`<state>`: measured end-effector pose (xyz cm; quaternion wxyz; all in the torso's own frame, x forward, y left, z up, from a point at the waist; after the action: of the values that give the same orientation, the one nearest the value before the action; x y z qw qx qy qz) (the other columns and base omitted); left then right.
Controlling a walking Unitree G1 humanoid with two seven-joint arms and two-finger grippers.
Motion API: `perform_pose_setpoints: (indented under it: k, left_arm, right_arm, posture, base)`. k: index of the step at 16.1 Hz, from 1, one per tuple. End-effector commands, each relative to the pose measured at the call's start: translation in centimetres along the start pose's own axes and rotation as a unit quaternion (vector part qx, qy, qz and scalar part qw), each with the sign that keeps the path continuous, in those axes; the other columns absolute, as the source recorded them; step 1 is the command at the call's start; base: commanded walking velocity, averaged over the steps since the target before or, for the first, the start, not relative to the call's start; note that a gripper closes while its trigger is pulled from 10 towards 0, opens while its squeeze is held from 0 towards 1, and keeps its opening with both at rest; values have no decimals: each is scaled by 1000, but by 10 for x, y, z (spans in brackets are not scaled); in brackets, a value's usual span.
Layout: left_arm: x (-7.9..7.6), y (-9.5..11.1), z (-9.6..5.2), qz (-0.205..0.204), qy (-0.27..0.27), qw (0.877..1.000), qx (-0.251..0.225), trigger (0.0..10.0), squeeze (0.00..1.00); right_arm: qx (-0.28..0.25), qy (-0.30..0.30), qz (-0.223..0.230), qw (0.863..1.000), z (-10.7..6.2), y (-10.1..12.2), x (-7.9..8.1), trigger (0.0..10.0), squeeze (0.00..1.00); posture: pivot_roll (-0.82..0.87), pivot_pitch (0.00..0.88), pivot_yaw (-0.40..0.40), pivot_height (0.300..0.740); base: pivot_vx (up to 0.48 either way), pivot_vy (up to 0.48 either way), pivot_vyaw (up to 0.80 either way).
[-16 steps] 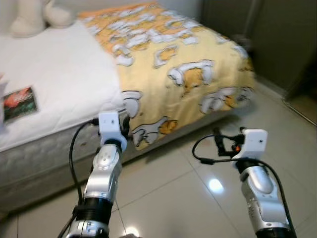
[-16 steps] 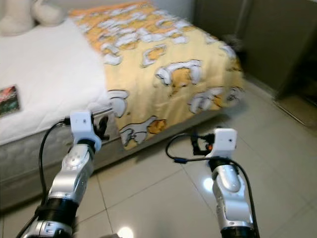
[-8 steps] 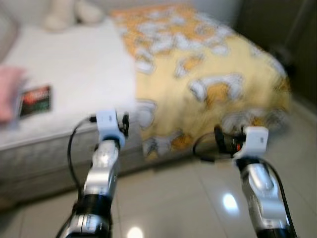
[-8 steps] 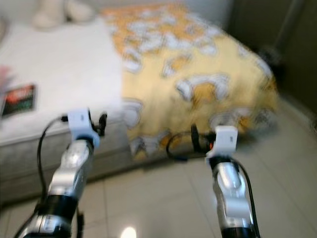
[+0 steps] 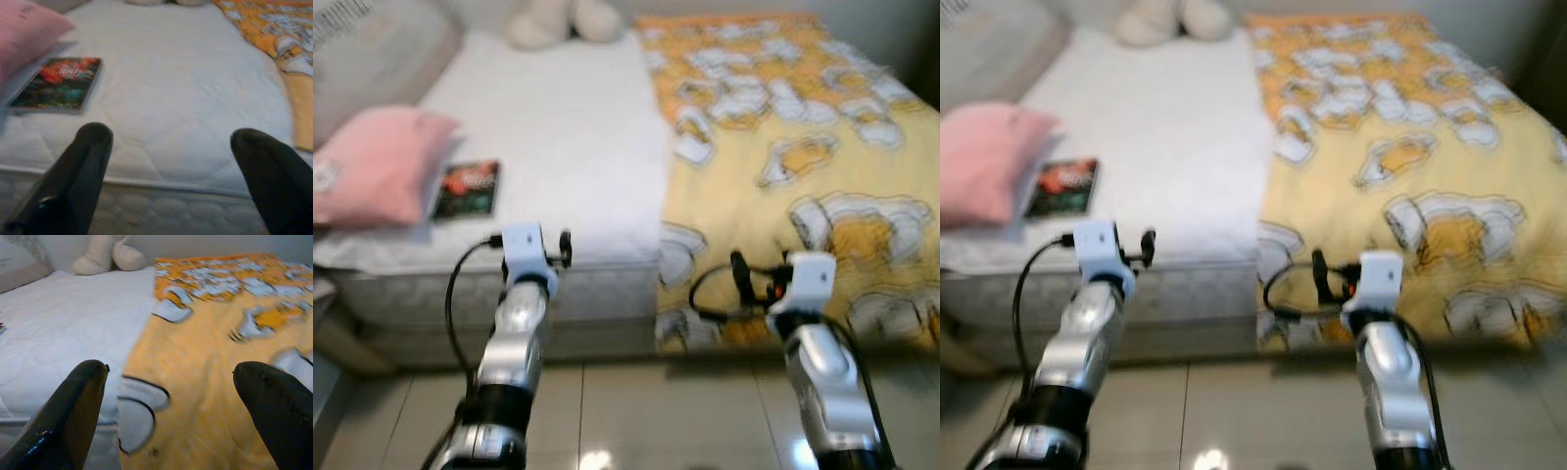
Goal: Clean up the room
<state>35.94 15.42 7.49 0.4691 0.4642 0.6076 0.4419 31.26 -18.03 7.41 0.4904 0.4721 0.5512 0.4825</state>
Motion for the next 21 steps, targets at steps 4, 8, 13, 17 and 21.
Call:
perform_pose_setpoints:
  k: [4,8,13,17,21]
  left_arm:
    - [-7,4,1,27,-37,999,-5,10000,0]
    - [-13,6,-1,50,-51,997,-18,10000,0]
    - [-6,9,2,36,-57,998,-19,10000,0]
    - [4,12,3,38,-33,998,-29,10000,0]
    - [7,11,3,38,-34,998,-27,10000,0]
  right_arm:
    - [-2,0,3,1000,2,2,5,10000,0]
    - [-1,2,2,1000,1,2,5,10000,0]
    - [-6,-6,-1,1000,-2,3,3,10000,0]
    - [-6,0,-9,1000,-1,3,7,10000,0]
    - [-6,6,-13,1000,-1,4,7,10000,0]
  posture:
    - [-130,0,47,740]
    - [-133,0,49,740]
    - [-133,0,51,740]
    - [-129,0,43,740]
    - [-127,0,34,740]
  base:
    - [379,-291,0]
    - [93,-75,0]
    - [100,-430,0]
    - [74,-94,0]
    - [0,0,0]
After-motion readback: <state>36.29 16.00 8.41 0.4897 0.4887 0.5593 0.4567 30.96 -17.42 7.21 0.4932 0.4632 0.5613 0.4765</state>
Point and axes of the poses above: a point about 5 cm out from each wrist's last joint towards the gripper, its own z axis pointing out of the wrist towards the gripper, its own y axis along the axis of the wrist's last joint, x = y × z, the point moved 4 cm from there along z, pointing out of the wrist towards the gripper, and after that the axes turned 6 degrees about -z, right-handed, at the moved point
